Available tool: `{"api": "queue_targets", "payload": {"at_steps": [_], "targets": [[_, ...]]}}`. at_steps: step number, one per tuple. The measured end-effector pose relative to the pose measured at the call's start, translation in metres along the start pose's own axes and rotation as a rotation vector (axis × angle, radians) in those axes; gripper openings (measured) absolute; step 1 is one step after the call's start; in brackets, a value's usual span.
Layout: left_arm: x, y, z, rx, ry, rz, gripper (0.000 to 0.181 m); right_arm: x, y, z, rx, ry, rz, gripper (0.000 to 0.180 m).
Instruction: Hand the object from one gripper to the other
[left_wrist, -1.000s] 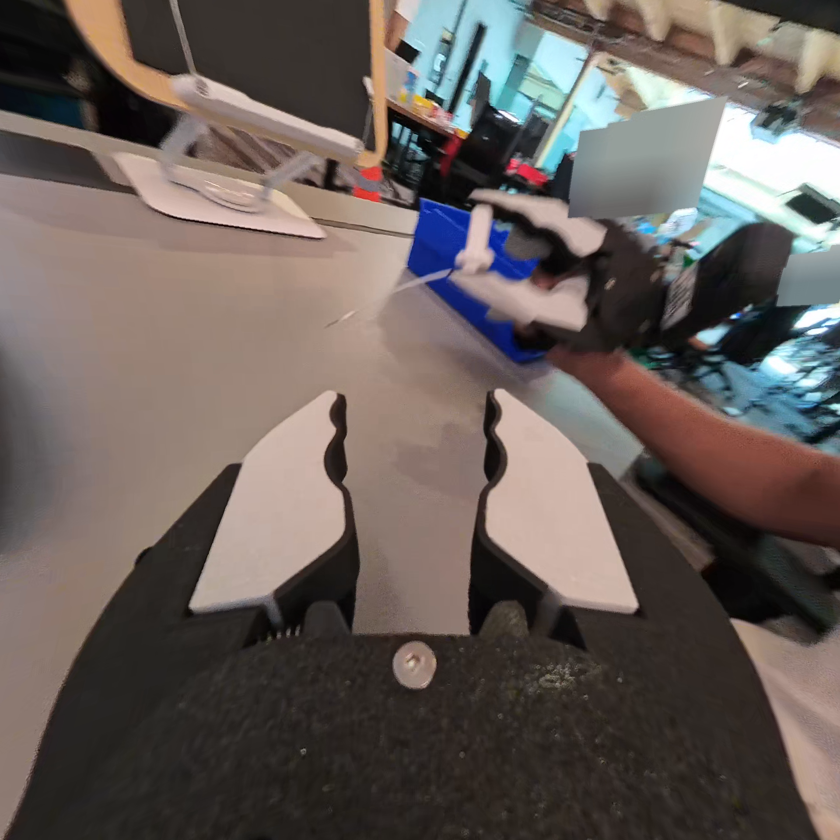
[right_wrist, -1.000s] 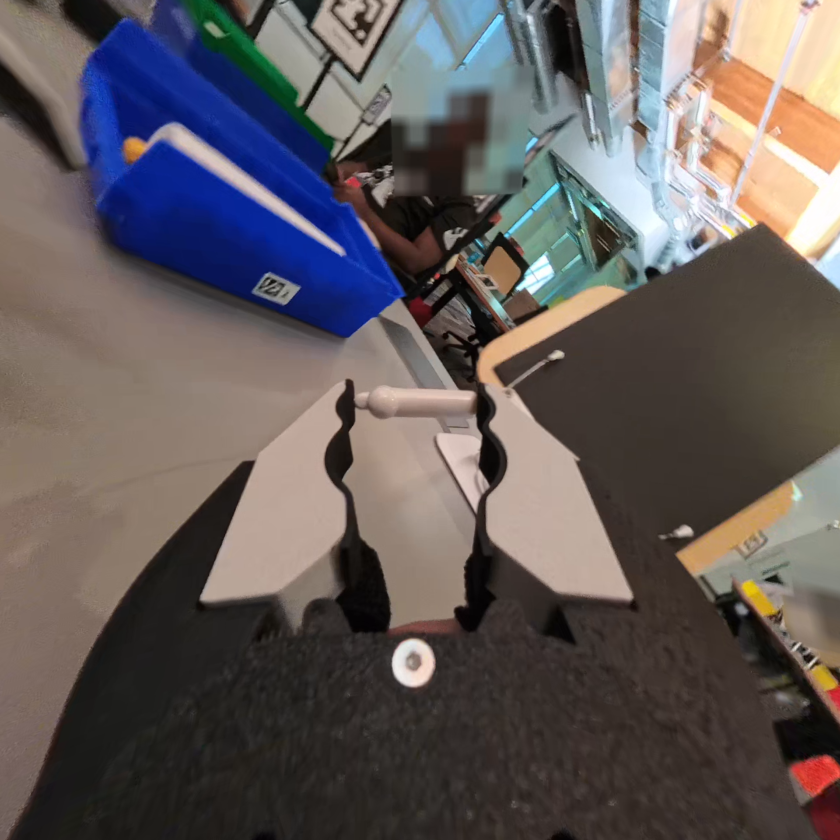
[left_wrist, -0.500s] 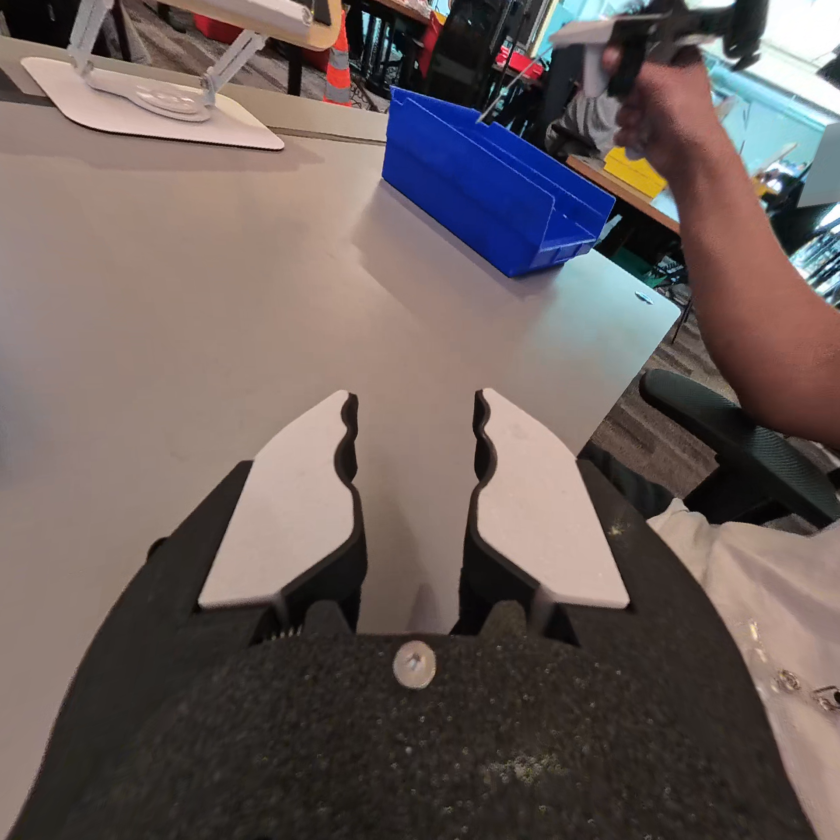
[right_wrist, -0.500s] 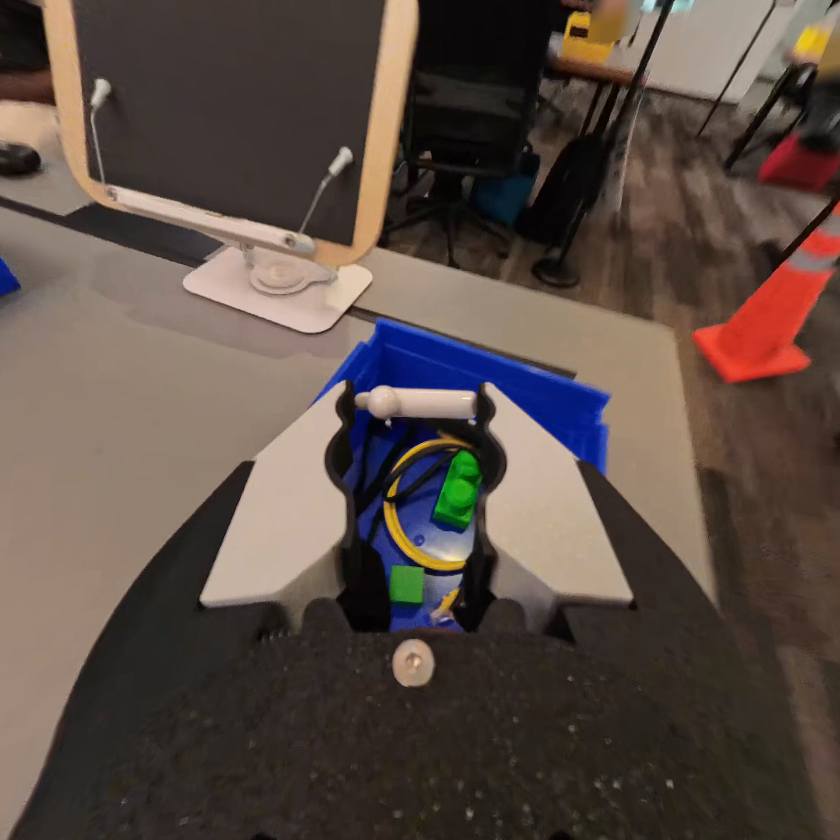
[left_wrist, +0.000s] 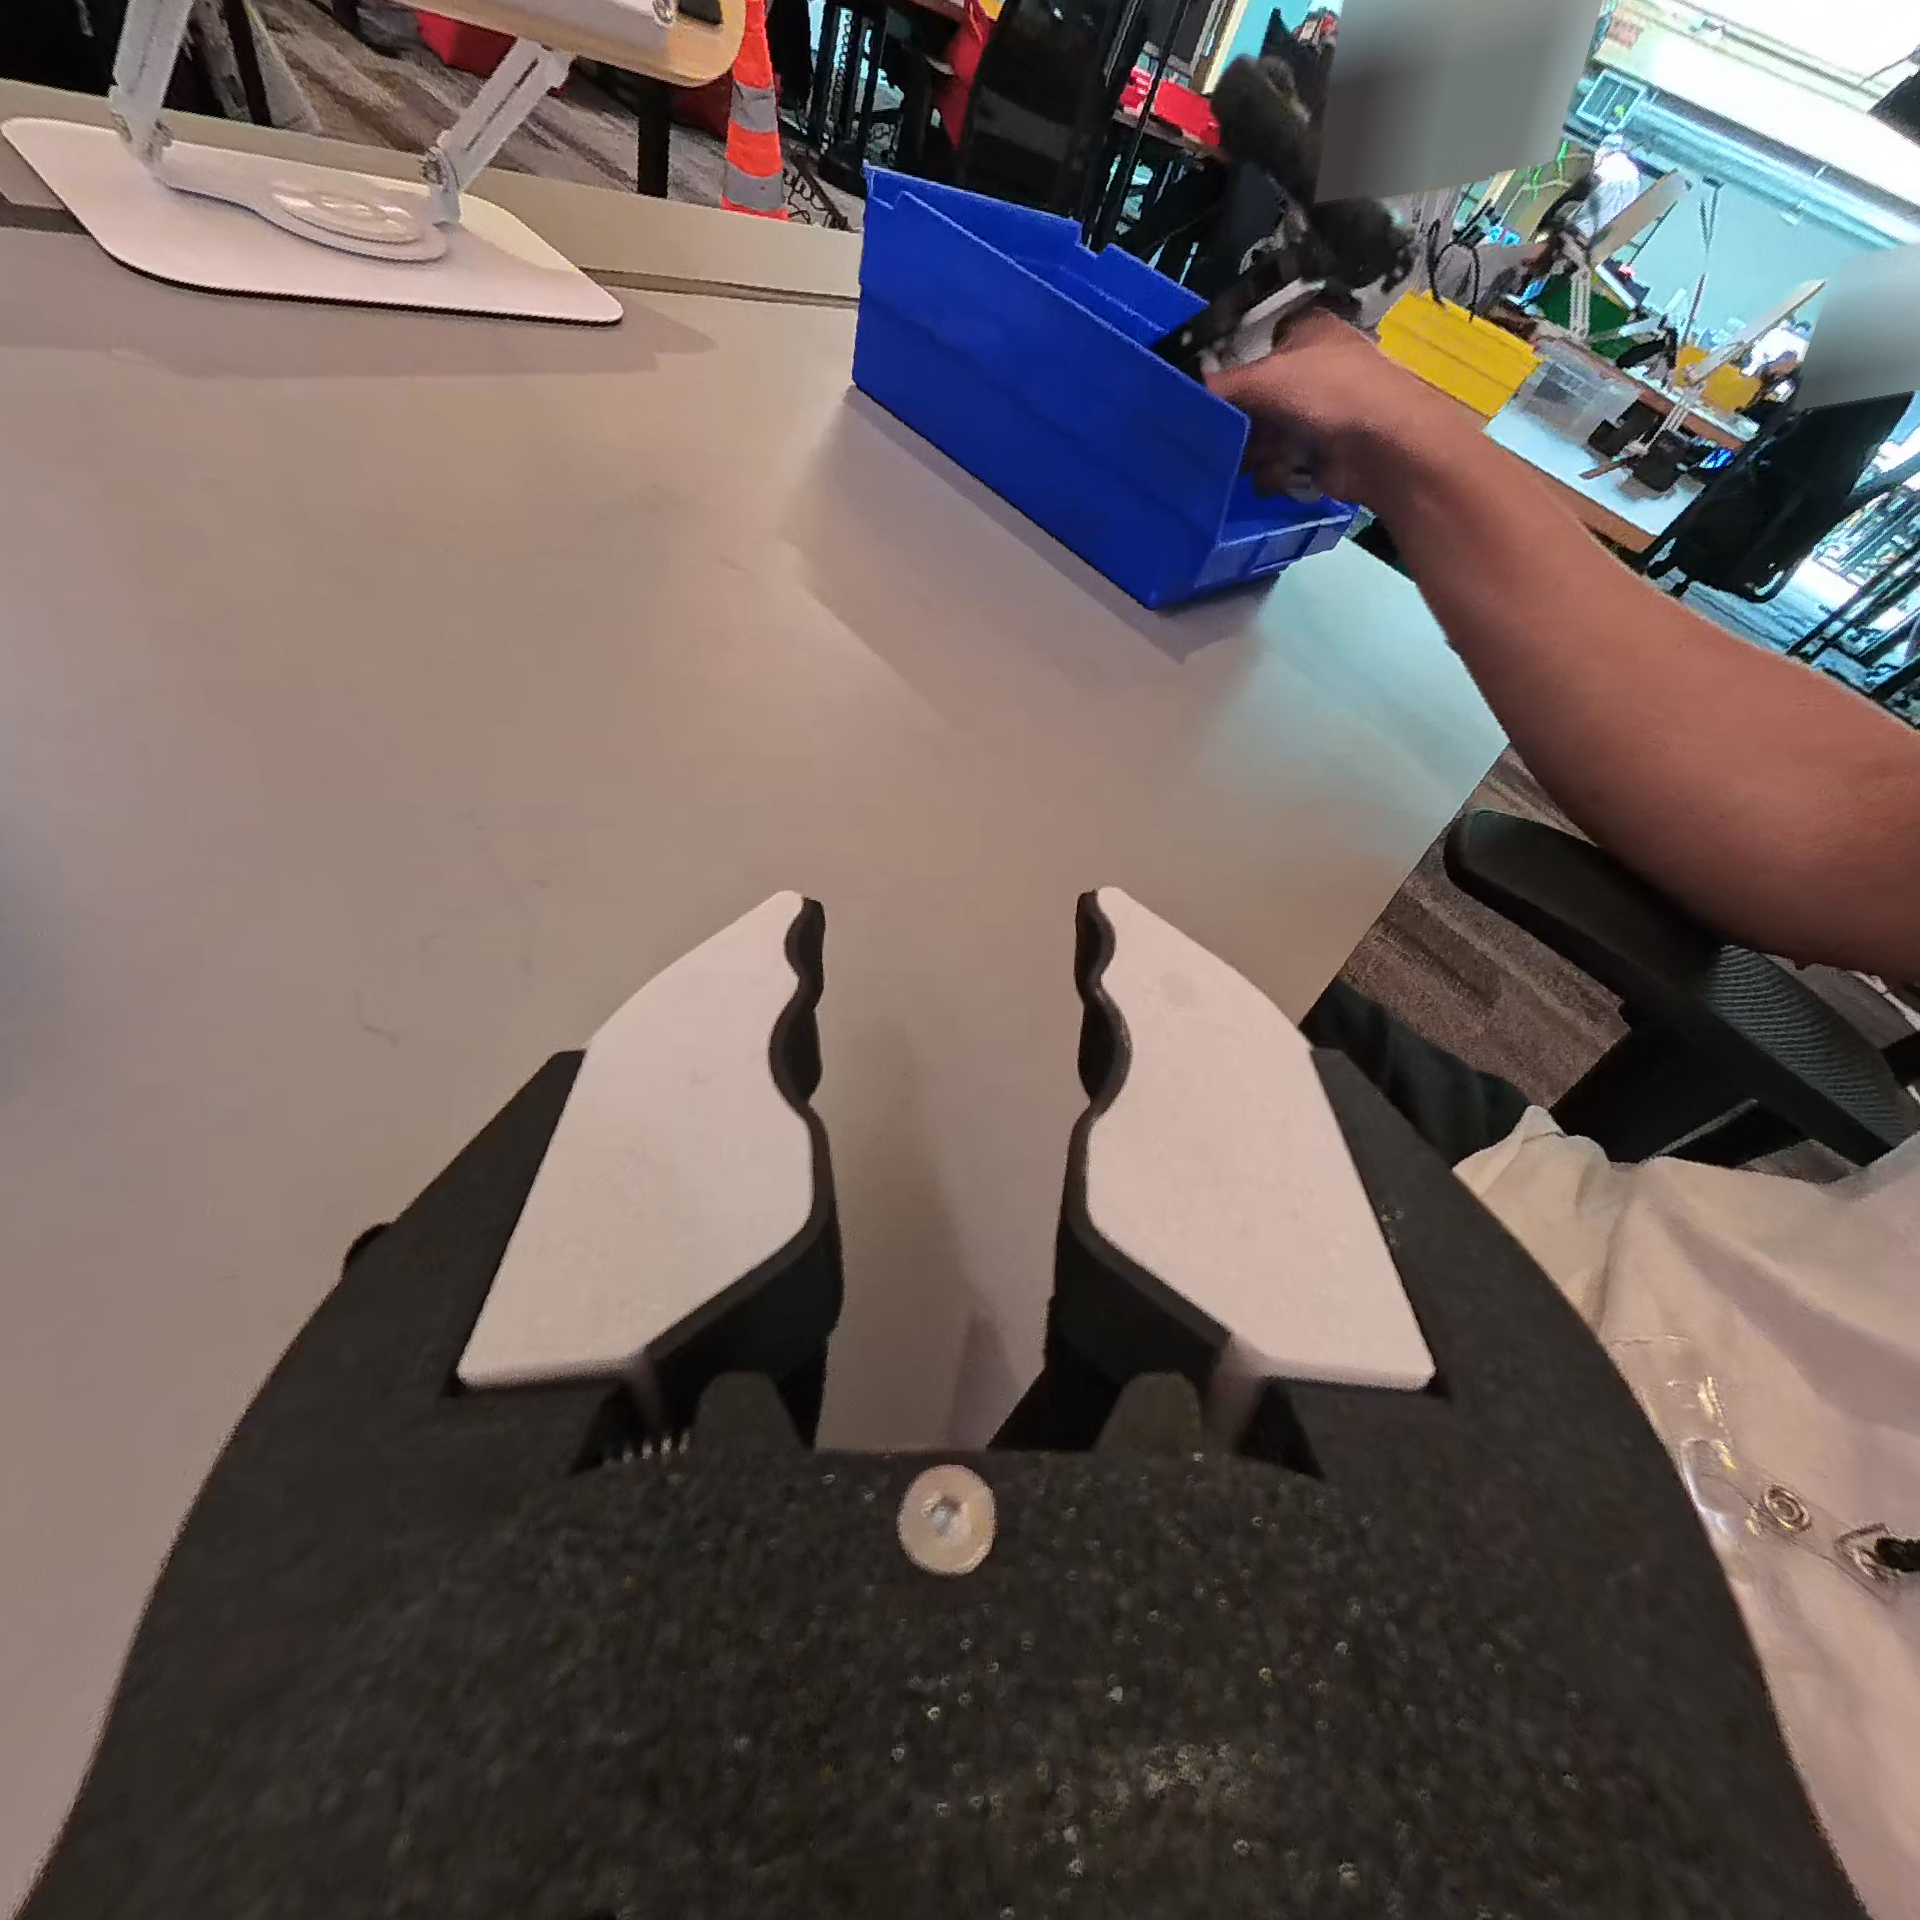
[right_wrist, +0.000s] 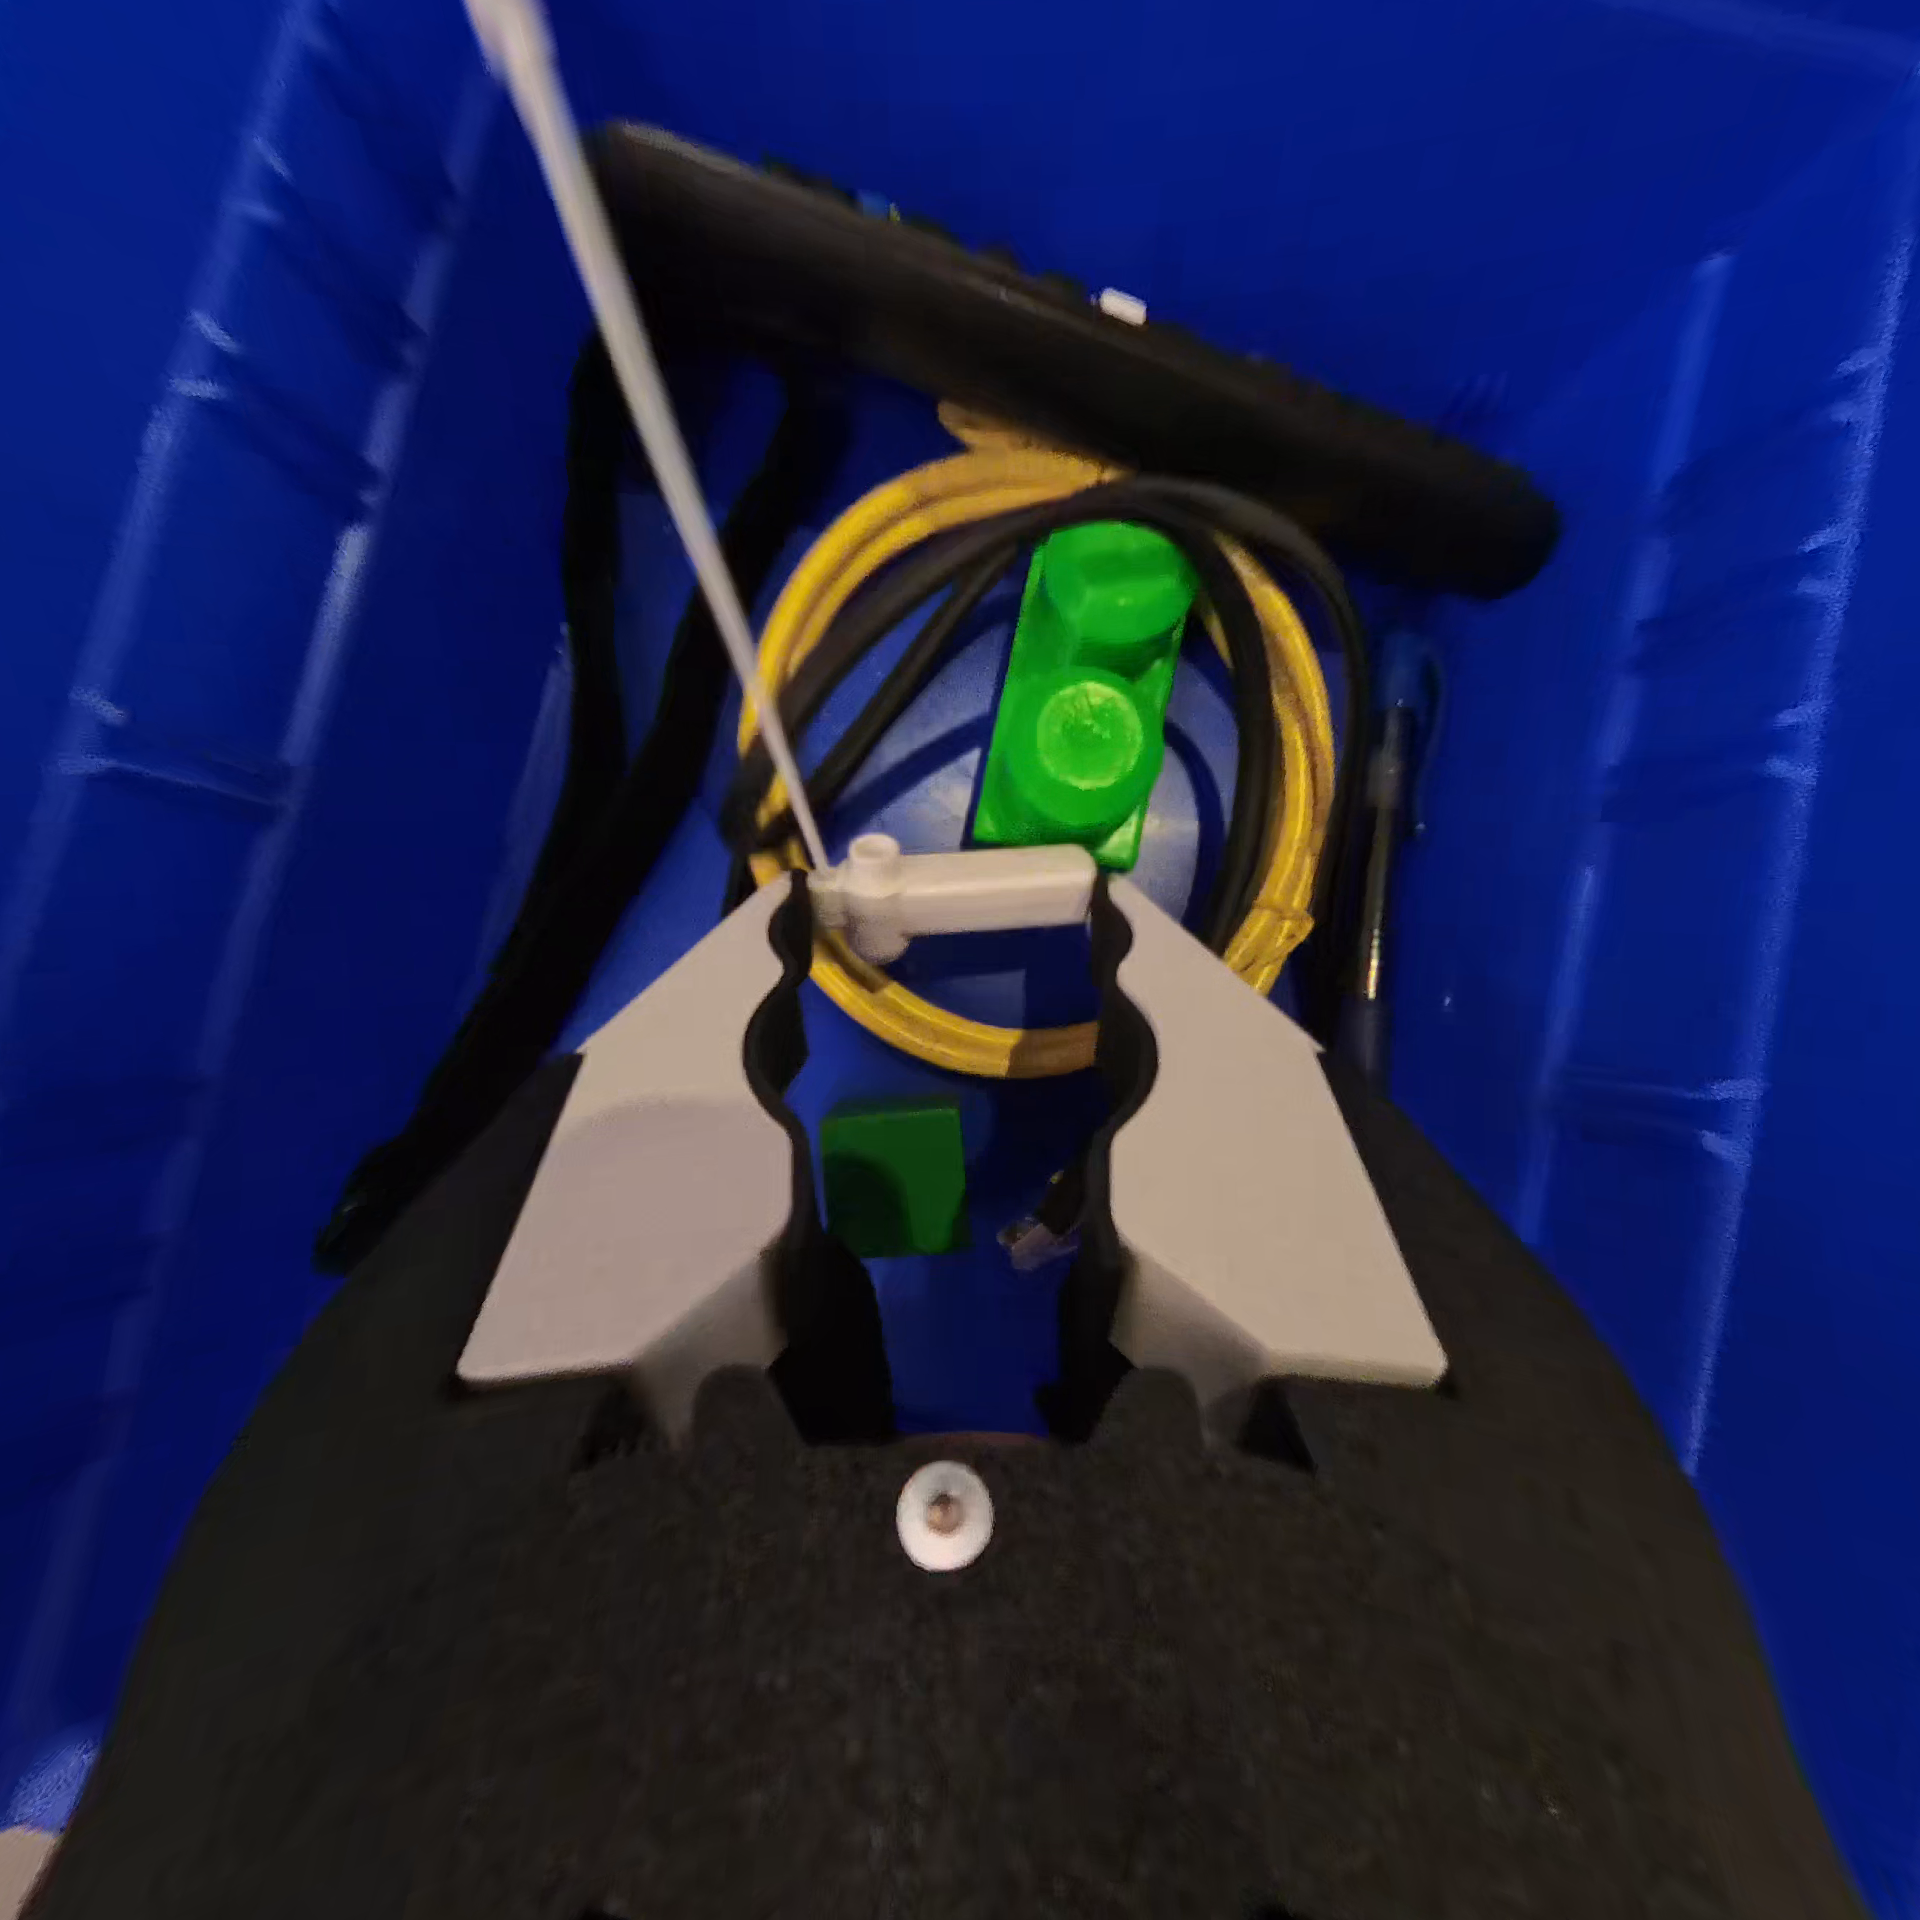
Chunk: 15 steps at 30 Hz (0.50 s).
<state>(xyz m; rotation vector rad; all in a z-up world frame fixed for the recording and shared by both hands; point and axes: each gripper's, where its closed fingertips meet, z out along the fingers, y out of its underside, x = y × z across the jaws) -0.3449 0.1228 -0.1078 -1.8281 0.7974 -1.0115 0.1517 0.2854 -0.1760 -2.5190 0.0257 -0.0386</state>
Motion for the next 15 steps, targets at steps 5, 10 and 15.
{"api": "queue_targets", "payload": {"at_steps": [5,10,15], "targets": [[-0.003,0.002,0.000,-0.013,-0.010,-0.003,0.046,0.004,0.009,0.005,-0.056,-0.019,0.051,0.054],[-0.003,0.003,0.001,-0.020,-0.010,-0.007,0.046,0.006,0.011,-0.024,-0.069,-0.062,0.035,0.071],[-0.007,0.001,-0.001,-0.008,-0.023,-0.020,0.046,-0.020,-0.045,-0.131,0.228,-0.077,-0.051,0.073]]}}
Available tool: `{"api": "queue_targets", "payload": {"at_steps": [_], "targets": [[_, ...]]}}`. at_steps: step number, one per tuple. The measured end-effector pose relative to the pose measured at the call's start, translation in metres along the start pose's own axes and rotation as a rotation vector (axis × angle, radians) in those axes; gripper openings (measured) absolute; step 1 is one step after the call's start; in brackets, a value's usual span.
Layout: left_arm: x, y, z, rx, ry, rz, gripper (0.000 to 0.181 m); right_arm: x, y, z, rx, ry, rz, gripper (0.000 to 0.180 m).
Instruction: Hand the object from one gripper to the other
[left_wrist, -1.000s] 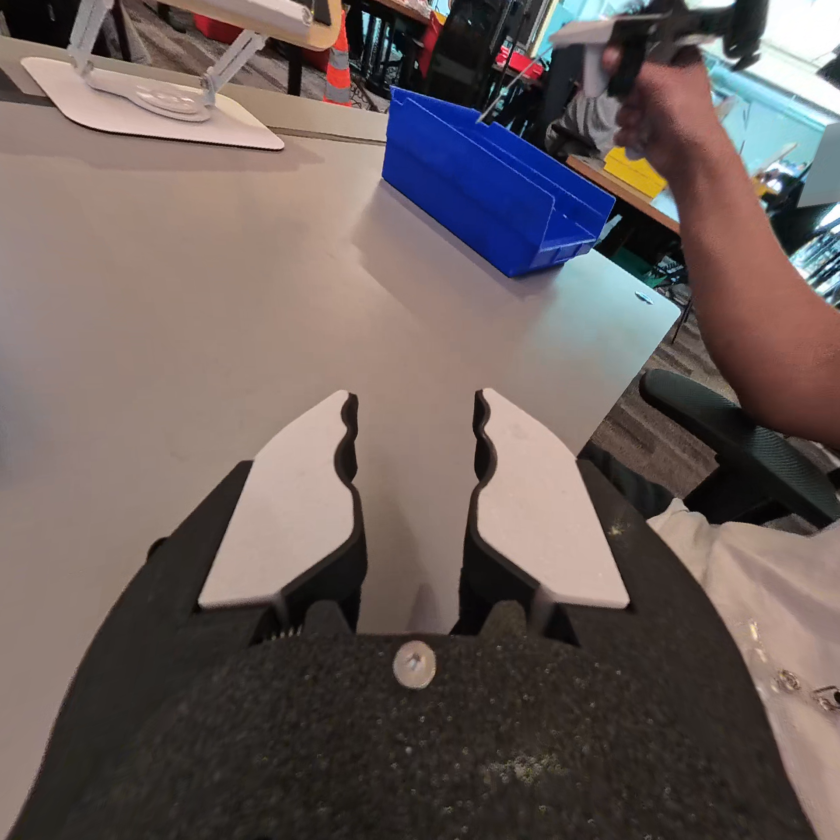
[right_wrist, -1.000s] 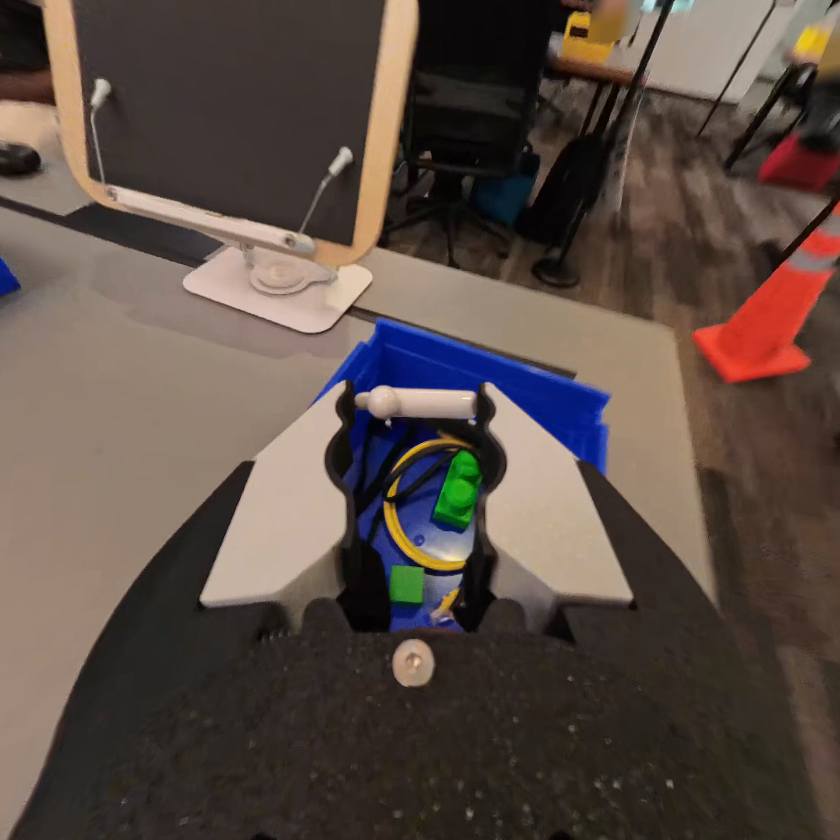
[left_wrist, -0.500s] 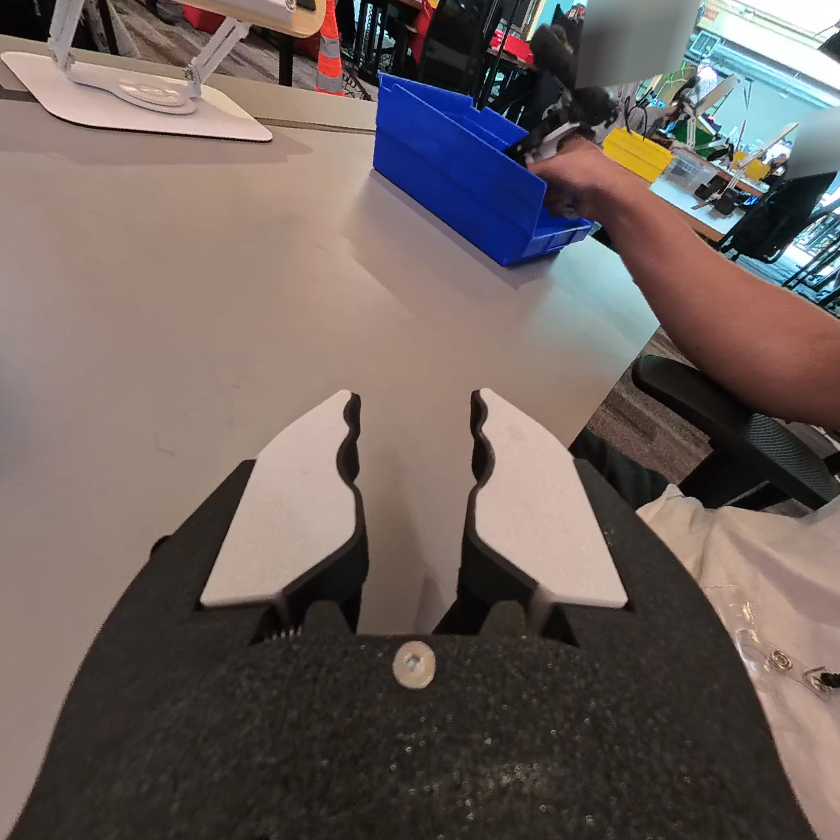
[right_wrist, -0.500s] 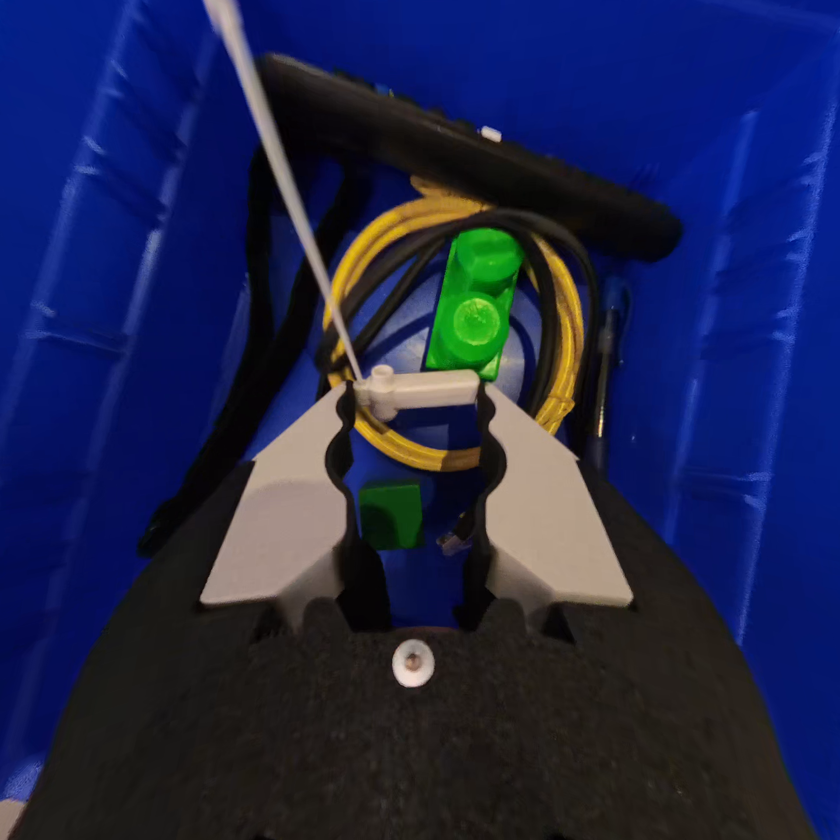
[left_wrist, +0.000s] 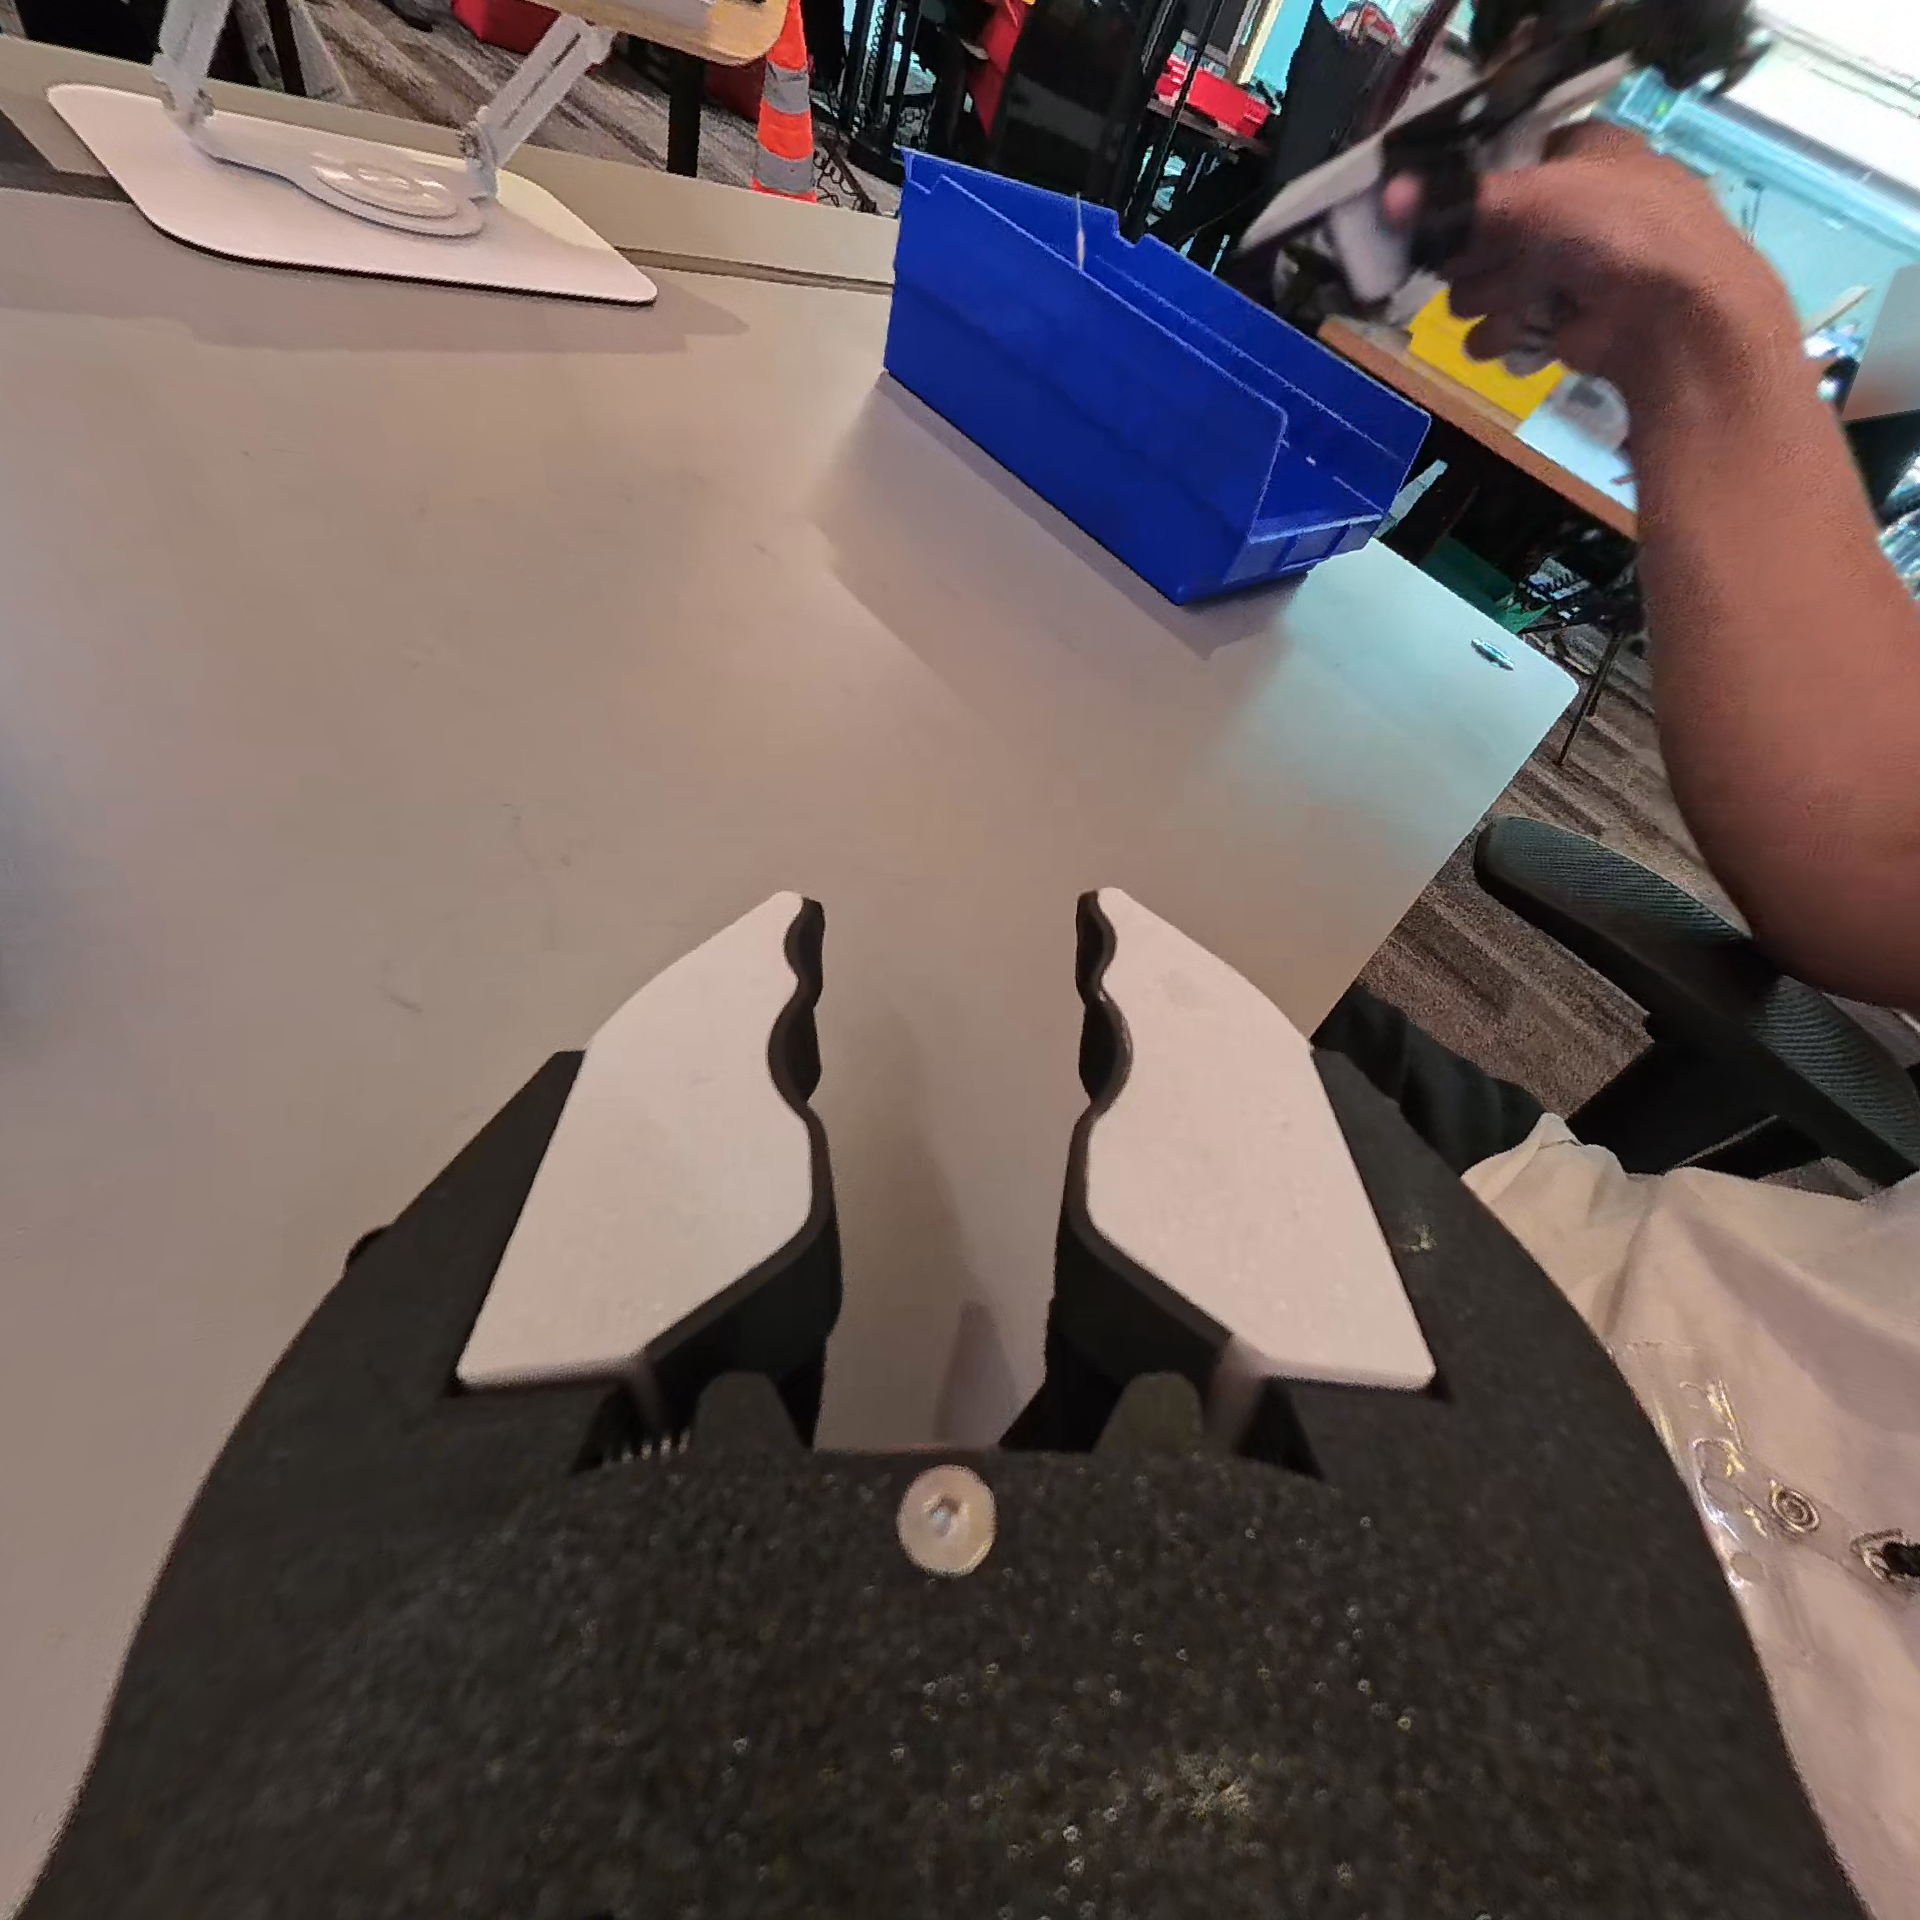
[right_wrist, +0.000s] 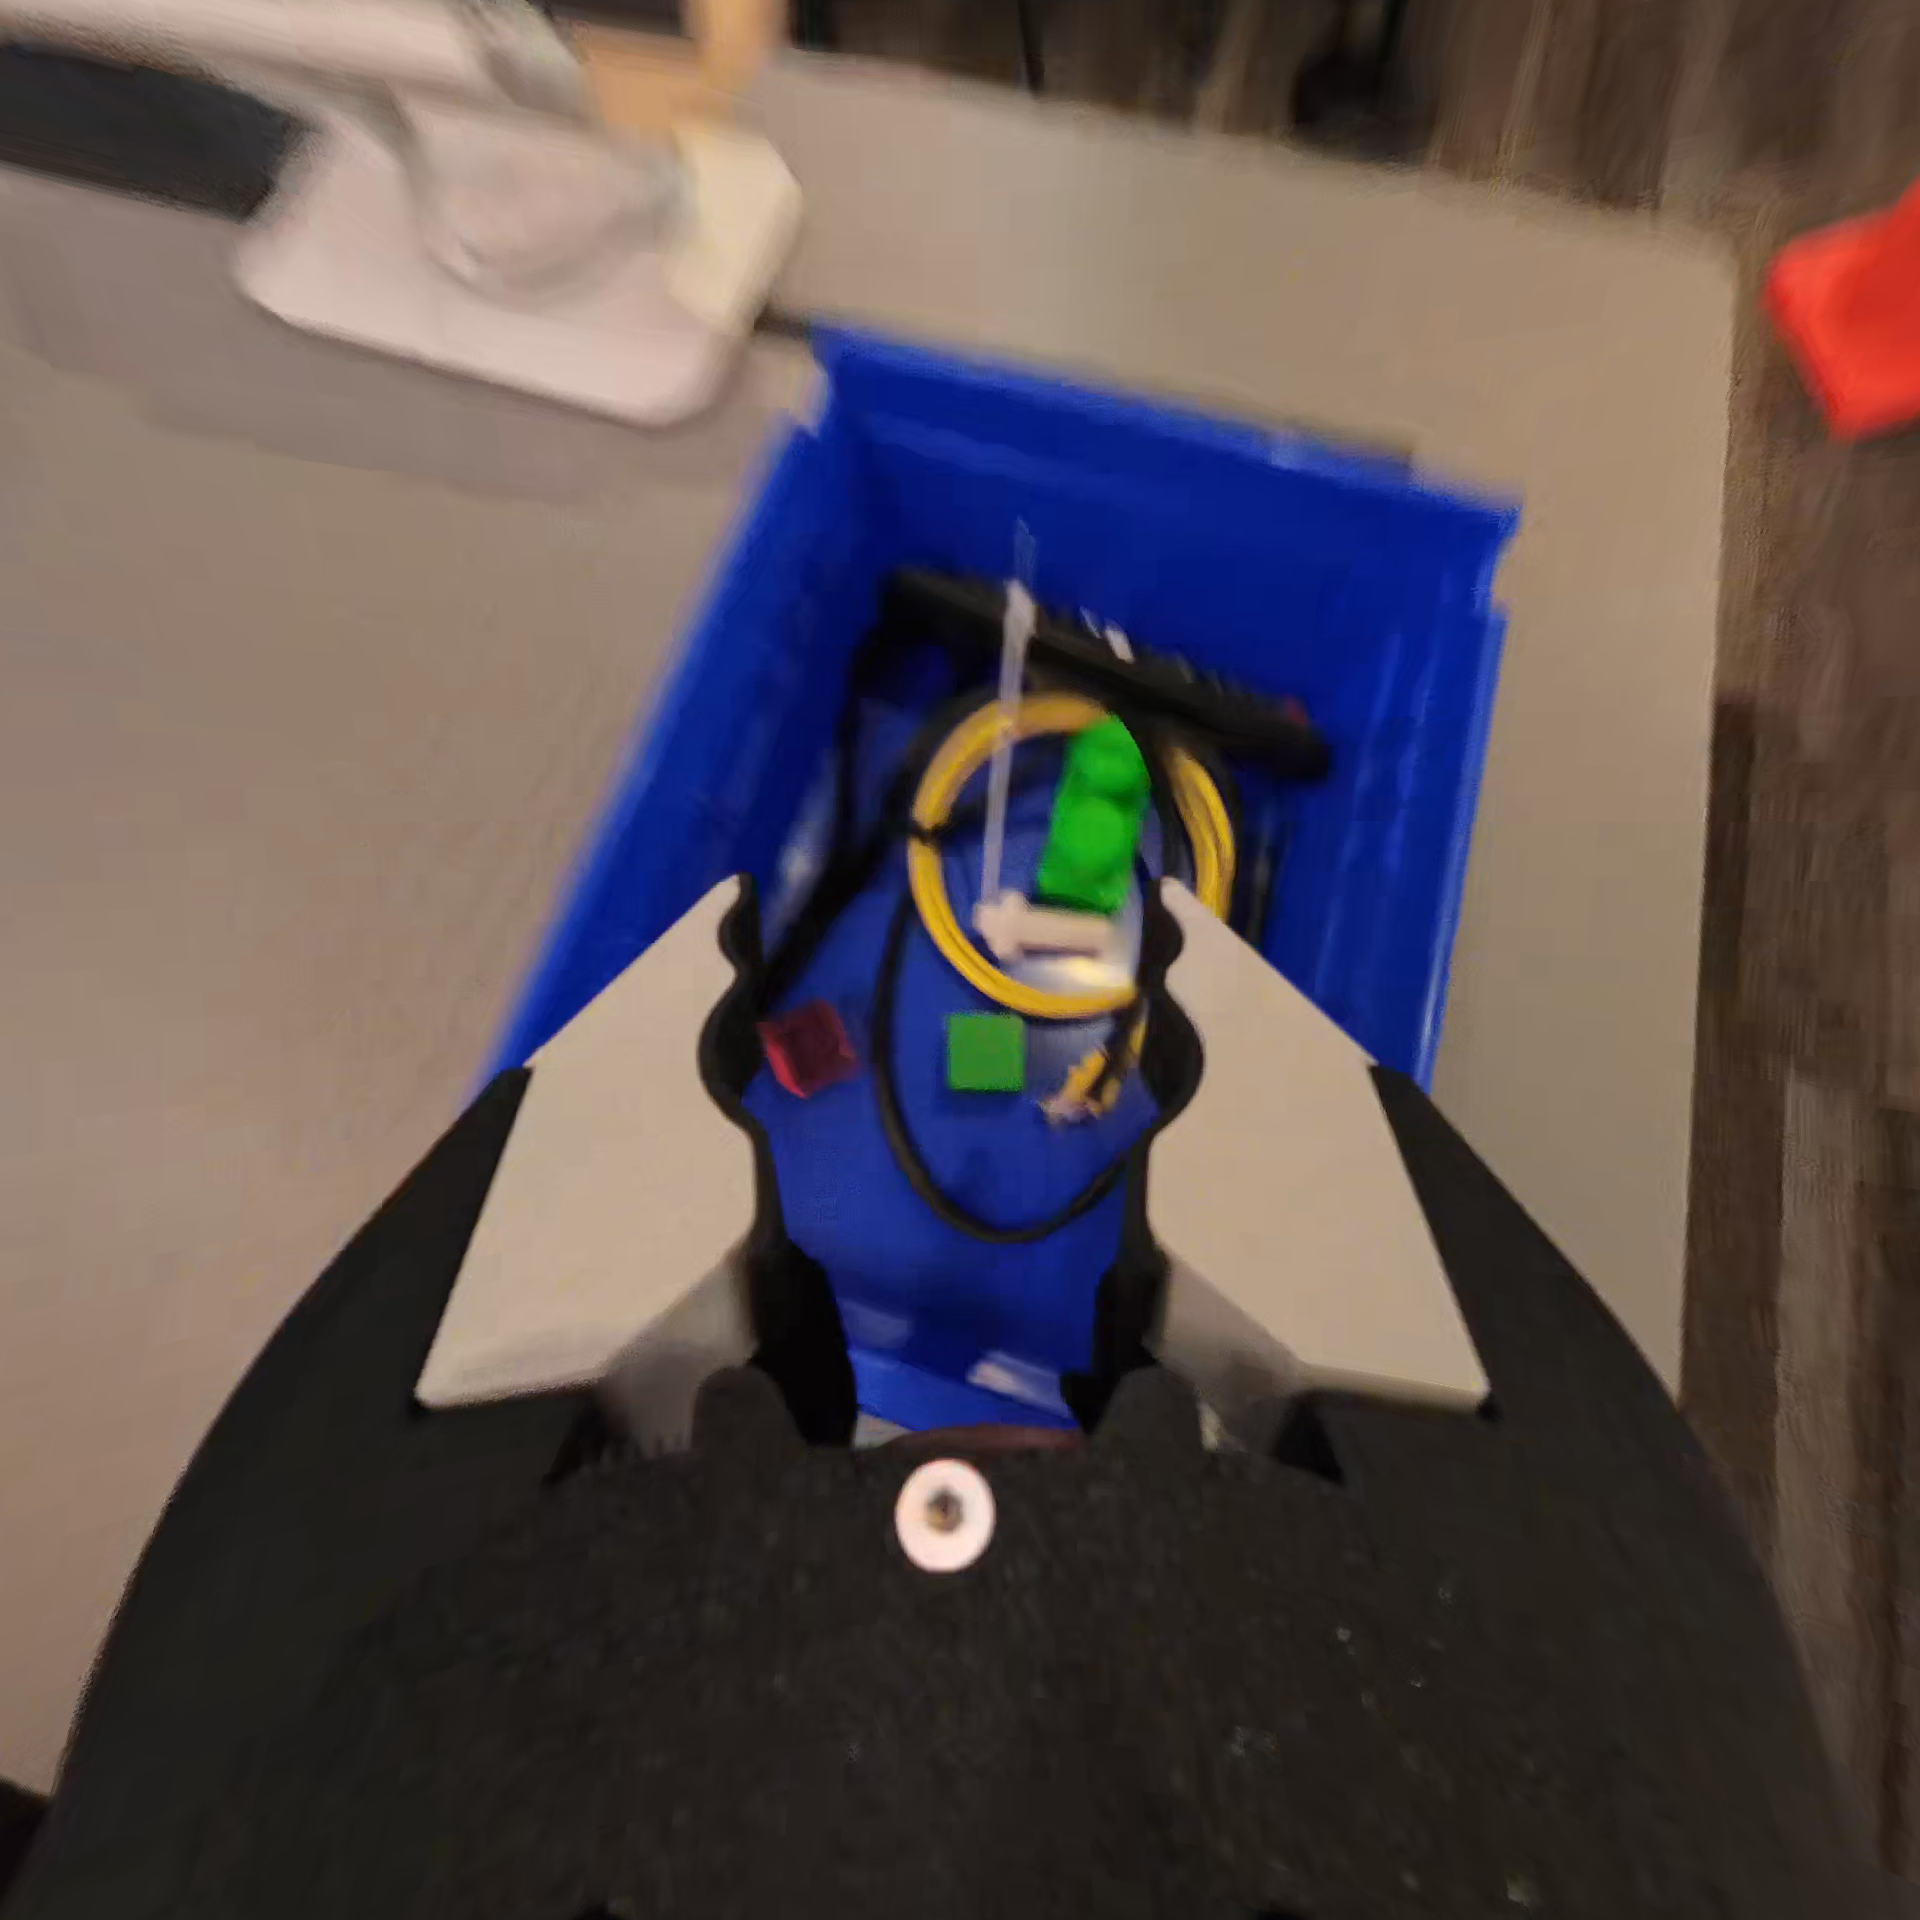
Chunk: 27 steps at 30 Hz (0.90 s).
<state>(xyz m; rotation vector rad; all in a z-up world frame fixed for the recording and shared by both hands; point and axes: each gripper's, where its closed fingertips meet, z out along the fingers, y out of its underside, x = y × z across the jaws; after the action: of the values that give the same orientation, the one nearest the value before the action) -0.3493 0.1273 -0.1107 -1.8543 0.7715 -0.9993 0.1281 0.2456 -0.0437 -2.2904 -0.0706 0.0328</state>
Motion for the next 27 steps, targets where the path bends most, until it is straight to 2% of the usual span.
{"api": "queue_targets", "payload": {"at_steps": [2,4,7,9,11,12,15,18,20,23,25,27], "targets": [[-0.002,0.000,-0.001,0.000,-0.002,-0.015,0.046,-0.048,-0.027,-0.028,0.178,-0.103,-0.070,0.073],[-0.007,0.001,-0.002,-0.007,-0.013,-0.036,0.046,-0.120,-0.027,-0.043,0.342,-0.285,-0.116,0.073],[-0.013,0.000,-0.004,-0.007,-0.024,-0.076,0.046,-0.238,0.024,-0.046,0.441,-0.653,-0.068,0.073],[-0.020,0.001,-0.007,-0.009,-0.055,-0.085,0.046,-0.285,0.065,-0.037,0.439,-0.802,0.034,0.072],[-0.027,0.000,-0.011,-0.012,-0.092,-0.081,0.045,-0.305,0.091,-0.021,0.380,-0.834,0.111,0.072],[-0.030,-0.001,-0.014,-0.006,-0.111,-0.075,0.044,-0.314,0.096,-0.022,0.318,-0.874,0.058,0.071],[-0.045,-0.001,-0.020,-0.017,-0.178,-0.045,0.043,-0.310,0.090,-0.011,0.360,-0.843,-0.035,0.067],[-0.061,-0.007,-0.028,-0.033,-0.216,0.028,0.043,-0.315,0.086,-0.010,0.327,-0.940,0.072,0.067],[-0.072,-0.019,-0.038,-0.025,-0.212,0.113,0.046,-0.320,0.083,-0.013,0.325,-1.000,0.118,0.067],[-0.100,-0.045,-0.062,-0.053,-0.193,0.240,0.050,-0.325,0.090,-0.010,0.298,-0.992,0.063,0.067],[-0.118,-0.064,-0.076,-0.129,-0.120,0.345,0.055,-0.327,0.094,-0.008,0.287,-0.986,0.023,0.067],[-0.156,-0.080,-0.087,-0.261,-0.139,0.463,0.046,-0.329,0.095,-0.008,0.283,-0.999,0.025,0.067]]}}
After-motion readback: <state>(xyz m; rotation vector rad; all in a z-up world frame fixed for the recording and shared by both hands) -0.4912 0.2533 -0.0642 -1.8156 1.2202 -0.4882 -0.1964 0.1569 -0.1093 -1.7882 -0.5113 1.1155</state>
